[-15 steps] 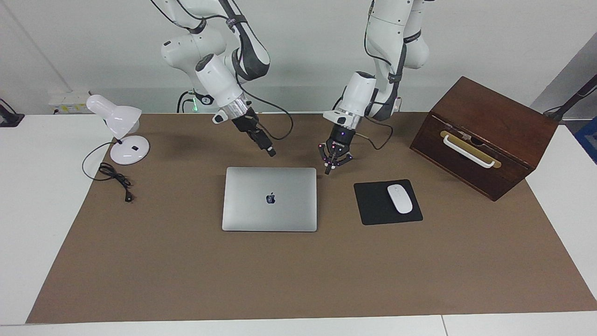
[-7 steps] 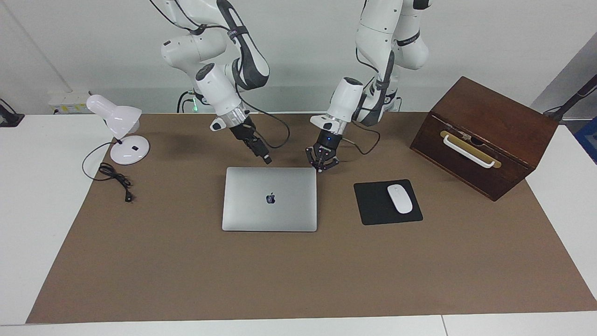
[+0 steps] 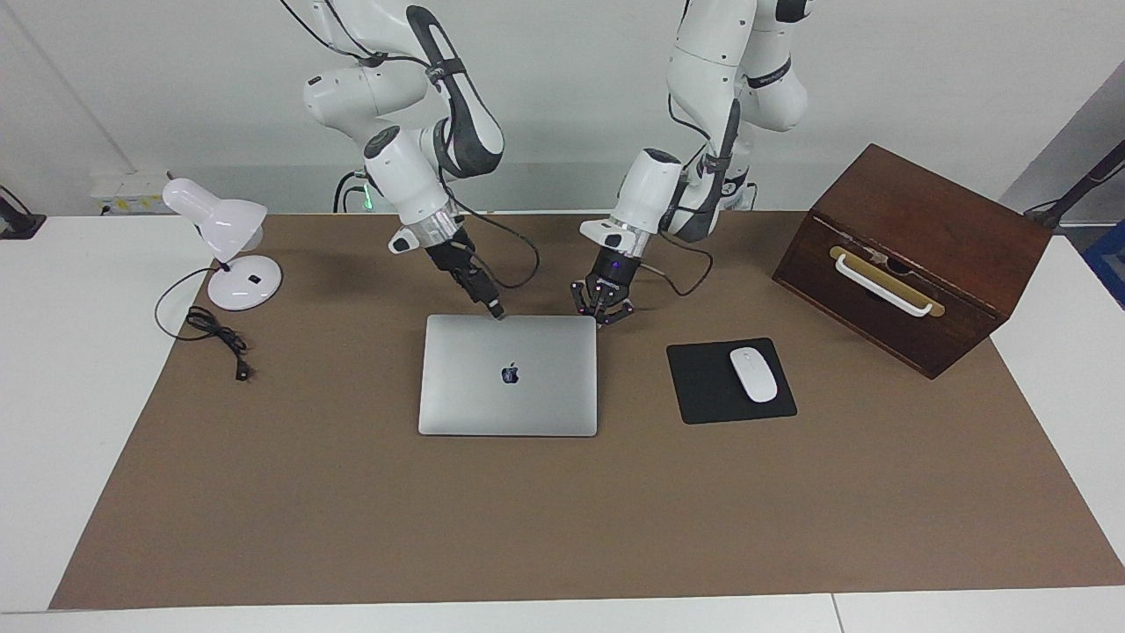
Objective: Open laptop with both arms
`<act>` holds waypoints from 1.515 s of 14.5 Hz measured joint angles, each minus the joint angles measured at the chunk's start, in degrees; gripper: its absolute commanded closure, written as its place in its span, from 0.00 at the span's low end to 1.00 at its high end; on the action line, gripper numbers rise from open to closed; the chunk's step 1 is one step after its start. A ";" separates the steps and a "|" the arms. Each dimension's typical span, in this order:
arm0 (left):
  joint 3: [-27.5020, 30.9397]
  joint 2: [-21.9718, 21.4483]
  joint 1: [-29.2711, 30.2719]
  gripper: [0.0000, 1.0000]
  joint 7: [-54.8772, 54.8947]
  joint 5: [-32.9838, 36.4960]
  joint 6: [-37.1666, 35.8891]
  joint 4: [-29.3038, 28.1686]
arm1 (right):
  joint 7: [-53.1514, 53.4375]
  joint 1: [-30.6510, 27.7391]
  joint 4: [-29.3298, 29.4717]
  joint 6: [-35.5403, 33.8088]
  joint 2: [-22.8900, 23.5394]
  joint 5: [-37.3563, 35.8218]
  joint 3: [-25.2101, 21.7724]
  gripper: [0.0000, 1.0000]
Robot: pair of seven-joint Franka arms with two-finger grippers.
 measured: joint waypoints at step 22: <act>0.35 2.13 0.00 1.00 1.72 0.00 0.26 1.71 | -0.91 0.28 3.83 2.99 2.44 0.00 0.11 0.00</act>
